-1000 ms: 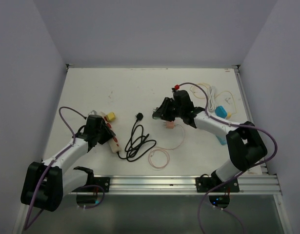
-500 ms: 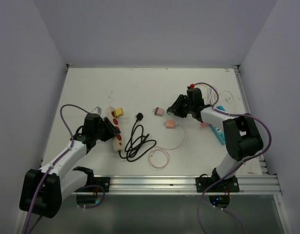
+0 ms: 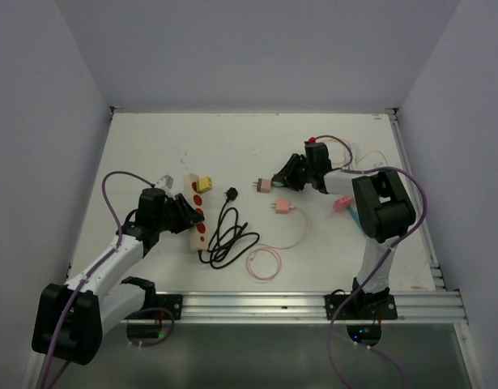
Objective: Pull the plug off the socket
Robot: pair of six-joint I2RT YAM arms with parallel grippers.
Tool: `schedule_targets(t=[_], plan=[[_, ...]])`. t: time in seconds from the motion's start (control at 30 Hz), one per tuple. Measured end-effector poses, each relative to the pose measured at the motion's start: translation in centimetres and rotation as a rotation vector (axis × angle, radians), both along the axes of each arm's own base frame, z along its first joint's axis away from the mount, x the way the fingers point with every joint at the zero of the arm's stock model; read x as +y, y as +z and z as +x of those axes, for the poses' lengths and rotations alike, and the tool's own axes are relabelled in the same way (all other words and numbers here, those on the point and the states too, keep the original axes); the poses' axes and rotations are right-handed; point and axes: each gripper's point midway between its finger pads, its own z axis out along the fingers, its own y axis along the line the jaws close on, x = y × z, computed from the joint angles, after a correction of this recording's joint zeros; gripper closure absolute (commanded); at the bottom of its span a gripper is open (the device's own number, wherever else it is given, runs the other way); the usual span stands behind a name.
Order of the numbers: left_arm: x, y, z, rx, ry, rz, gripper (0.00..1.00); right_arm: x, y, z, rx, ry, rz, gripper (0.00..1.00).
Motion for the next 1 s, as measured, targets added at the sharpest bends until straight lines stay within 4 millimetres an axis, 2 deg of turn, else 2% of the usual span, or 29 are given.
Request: schedule_targets(t=[0.03, 0.07, 0.1, 0.2, 0.3, 0.57, 0.73, 0.87, 1.0], plan=[[-0.1, 0.0, 0.0, -0.002, -0.004, -0.003, 1.0, 0.0, 0.0, 0.1, -0.002, 0.001, 0.004, 0.52], [-0.1, 0.1, 0.0, -0.003, -0.008, -0.006, 1.0, 0.0, 0.0, 0.1, -0.001, 0.0, 0.005, 0.45], [-0.2, 0.1, -0.1, -0.003, -0.013, -0.009, 1.0, 0.0, 0.0, 0.1, 0.0, -0.001, 0.003, 0.33], [-0.4, 0.2, -0.2, -0.003, -0.024, -0.017, 1.0, -0.1, 0.8, 0.4, -0.026, -0.001, 0.011, 0.18], [-0.6, 0.4, -0.2, -0.007, -0.034, -0.025, 1.0, -0.9, 1.2, 0.4, -0.035, -0.016, -0.025, 0.09], [-1.2, 1.0, 0.0, -0.044, -0.072, -0.046, 1.0, -3.4, 1.3, -1.0, 0.009, -0.056, -0.157, 0.03], [-1.5, 1.0, -0.1, -0.053, -0.089, -0.057, 1.0, -3.3, 3.1, -1.8, -0.016, -0.059, -0.192, 0.02], [-1.7, 1.1, -0.2, -0.056, -0.102, -0.065, 1.0, -0.4, 5.6, -2.6, -0.073, -0.003, -0.153, 0.02], [-1.8, 1.4, -0.2, -0.067, -0.111, -0.074, 1.0, 5.2, 7.8, -4.3, -0.116, 0.106, -0.076, 0.02]])
